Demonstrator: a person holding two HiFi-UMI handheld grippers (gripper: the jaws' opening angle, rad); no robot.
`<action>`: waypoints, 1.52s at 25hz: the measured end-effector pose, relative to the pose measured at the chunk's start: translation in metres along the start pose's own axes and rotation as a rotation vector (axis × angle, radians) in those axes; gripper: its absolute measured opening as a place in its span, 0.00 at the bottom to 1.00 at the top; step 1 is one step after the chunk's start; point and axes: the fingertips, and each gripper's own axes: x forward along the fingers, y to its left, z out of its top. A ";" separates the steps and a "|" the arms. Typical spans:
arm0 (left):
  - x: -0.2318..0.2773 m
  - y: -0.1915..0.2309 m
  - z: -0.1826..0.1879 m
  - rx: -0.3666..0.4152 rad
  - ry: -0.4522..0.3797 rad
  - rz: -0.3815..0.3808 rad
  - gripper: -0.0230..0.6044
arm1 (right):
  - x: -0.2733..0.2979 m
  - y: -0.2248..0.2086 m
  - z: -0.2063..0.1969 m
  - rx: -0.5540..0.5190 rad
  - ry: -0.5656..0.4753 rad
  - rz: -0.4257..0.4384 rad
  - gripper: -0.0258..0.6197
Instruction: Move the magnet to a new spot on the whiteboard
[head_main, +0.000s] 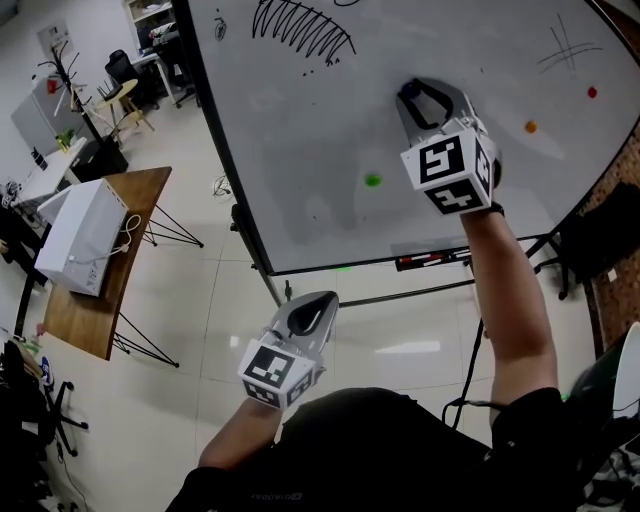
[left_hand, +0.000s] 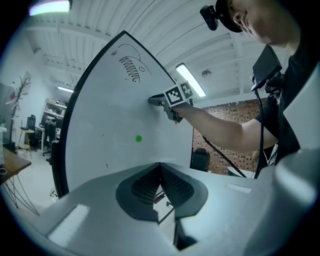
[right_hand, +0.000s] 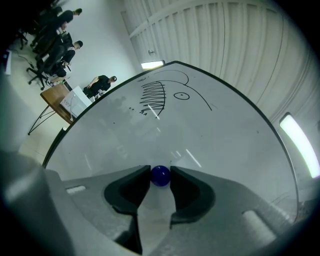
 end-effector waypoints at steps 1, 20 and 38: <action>-0.001 -0.001 0.000 -0.001 -0.001 0.003 0.06 | 0.000 0.001 -0.001 0.007 0.001 0.008 0.21; -0.025 -0.001 0.002 -0.038 -0.026 0.066 0.06 | -0.126 0.062 0.019 0.787 -0.329 0.412 0.21; -0.030 -0.011 0.012 -0.041 -0.060 0.148 0.06 | -0.249 0.176 -0.083 0.992 -0.184 0.555 0.21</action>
